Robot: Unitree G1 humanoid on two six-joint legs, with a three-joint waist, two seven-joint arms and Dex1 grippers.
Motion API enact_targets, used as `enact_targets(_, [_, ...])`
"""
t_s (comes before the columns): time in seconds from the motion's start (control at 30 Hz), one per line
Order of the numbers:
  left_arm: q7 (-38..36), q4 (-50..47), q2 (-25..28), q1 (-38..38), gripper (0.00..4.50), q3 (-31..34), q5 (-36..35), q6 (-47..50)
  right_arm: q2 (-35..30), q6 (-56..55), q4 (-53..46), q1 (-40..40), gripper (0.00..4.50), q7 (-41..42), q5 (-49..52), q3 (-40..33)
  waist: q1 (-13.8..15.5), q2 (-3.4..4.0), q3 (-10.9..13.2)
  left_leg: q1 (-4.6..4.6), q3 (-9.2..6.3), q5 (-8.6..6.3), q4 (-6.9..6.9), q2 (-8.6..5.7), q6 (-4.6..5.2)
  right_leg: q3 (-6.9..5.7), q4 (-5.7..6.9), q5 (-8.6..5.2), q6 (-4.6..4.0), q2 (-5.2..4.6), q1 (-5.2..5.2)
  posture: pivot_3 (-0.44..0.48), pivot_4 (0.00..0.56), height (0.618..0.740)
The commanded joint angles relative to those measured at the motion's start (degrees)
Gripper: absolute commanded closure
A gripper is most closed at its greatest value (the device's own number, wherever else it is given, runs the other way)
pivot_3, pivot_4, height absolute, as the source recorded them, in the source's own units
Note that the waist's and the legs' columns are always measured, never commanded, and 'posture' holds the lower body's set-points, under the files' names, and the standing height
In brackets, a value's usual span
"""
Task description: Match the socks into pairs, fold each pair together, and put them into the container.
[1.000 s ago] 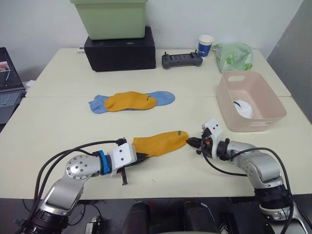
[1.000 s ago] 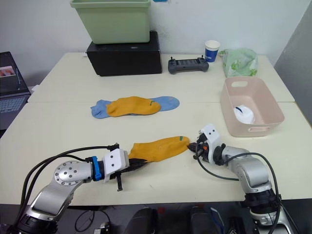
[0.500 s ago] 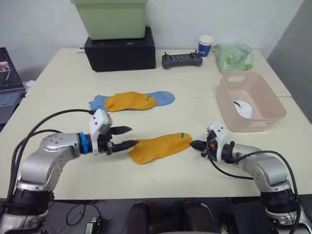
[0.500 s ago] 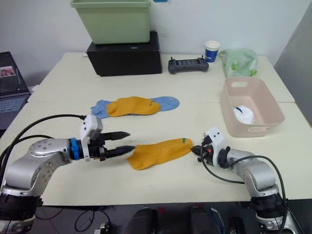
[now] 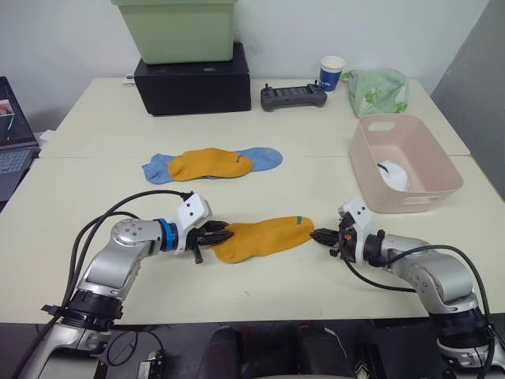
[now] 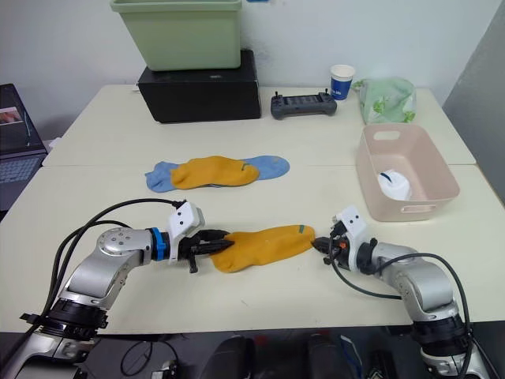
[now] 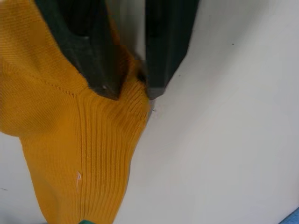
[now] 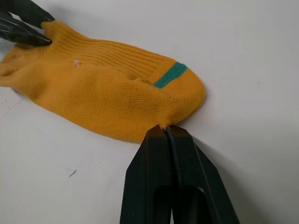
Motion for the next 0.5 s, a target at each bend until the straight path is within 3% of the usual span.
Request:
enact_targets(0.03, [-1.16,-3.72,1.27,1.51,4.46,1.29,-1.35,1.66,0.33,-1.18,-1.85,-0.65,4.5,-0.46,0.58,-0.73,-0.01,0.0,0.0,0.0,0.0,0.0,0.0,0.01,0.0,0.01,0.0,0.0,0.0,0.0,0.0,0.0,0.15,0.74])
enact_targets(0.17, [1.4,-7.07,1.21,3.72,4.46,3.02,-3.27,8.24,0.35,-3.37,0.59,-2.31,4.5,-0.16,-0.39,-0.27,-0.02,0.0,0.0,0.0,-0.01,0.0,0.0,0.03,0.0,0.02,0.0,0.0,0.0,-0.01,0.01,0.0,0.15,0.74])
enact_targets(0.37, [4.28,-22.06,1.91,13.52,4.46,7.73,-14.58,26.3,1.63,-8.66,9.14,-10.6,4.5,1.74,-3.25,2.25,-0.88,0.0,0.0,0.01,-0.03,-0.01,-0.02,0.05,0.01,0.04,-0.01,0.0,0.0,-0.02,0.0,0.0,0.15,0.74])
enact_targets(0.5, [8.6,-28.37,-0.29,17.96,4.46,8.47,-18.78,31.82,4.41,-12.63,17.18,-16.66,4.5,4.36,-5.9,6.32,-1.1,0.0,0.0,0.02,-0.1,0.0,-0.03,0.08,0.01,0.0,0.03,0.0,0.0,-0.04,0.0,0.0,0.15,0.74])
